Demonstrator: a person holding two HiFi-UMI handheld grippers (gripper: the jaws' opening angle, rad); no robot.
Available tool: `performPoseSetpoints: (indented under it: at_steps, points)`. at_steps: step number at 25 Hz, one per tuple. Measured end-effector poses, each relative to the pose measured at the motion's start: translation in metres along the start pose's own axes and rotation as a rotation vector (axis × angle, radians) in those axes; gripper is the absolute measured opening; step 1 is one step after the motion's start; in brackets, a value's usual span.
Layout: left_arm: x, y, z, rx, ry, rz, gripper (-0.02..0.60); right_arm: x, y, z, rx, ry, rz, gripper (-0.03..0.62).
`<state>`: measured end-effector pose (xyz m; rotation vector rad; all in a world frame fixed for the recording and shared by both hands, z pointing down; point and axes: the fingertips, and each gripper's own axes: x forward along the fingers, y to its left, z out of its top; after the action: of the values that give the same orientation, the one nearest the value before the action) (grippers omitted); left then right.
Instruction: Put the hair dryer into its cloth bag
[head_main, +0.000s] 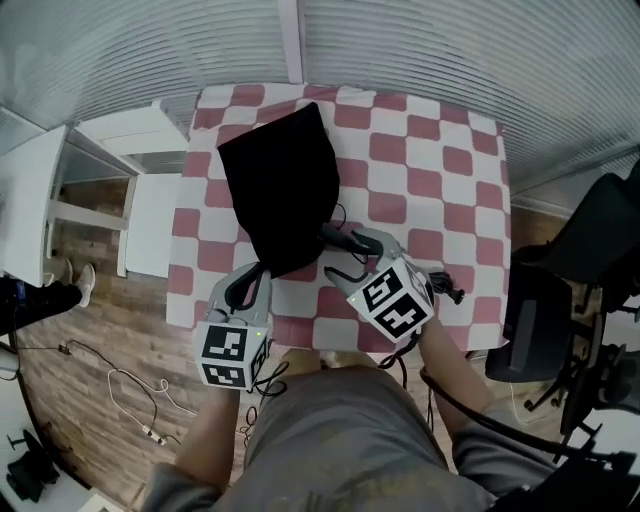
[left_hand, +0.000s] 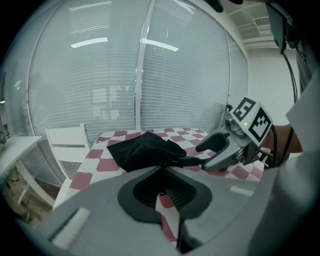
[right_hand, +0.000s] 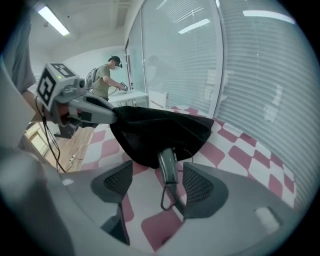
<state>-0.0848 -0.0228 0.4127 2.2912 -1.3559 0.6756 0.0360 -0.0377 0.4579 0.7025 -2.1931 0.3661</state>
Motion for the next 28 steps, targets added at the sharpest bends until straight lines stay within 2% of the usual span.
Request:
performPoseSetpoints:
  at_steps: [3, 10, 13, 17, 19, 22, 28]
  points:
    - [-0.003, 0.001, 0.0, 0.009, 0.012, 0.028, 0.014, -0.035, -0.015, -0.031, -0.048, 0.04, -0.016, 0.341]
    - [-0.005, 0.001, 0.002, 0.029, 0.016, 0.088, 0.014, -0.079, -0.047, -0.148, -0.187, 0.315, -0.023, 0.314]
    - [-0.003, -0.002, 0.001, 0.037, 0.022, 0.104, 0.014, -0.078, -0.051, -0.17, -0.202, 0.348, -0.001, 0.298]
    - [-0.002, -0.005, -0.002, 0.06, 0.035, 0.118, 0.014, -0.071, -0.051, -0.176, -0.21, 0.367, 0.037, 0.262]
    - [-0.003, -0.006, -0.004, 0.074, 0.042, 0.122, 0.014, -0.071, -0.053, -0.175, -0.195, 0.387, 0.046, 0.187]
    - [-0.002, -0.011, -0.006, 0.095, 0.048, 0.123, 0.014, -0.073, -0.043, -0.169, -0.123, 0.364, 0.115, 0.169]
    - [0.001, -0.017, -0.005, 0.095, 0.04, 0.09, 0.014, -0.068, 0.017, -0.128, 0.159, 0.197, 0.35, 0.146]
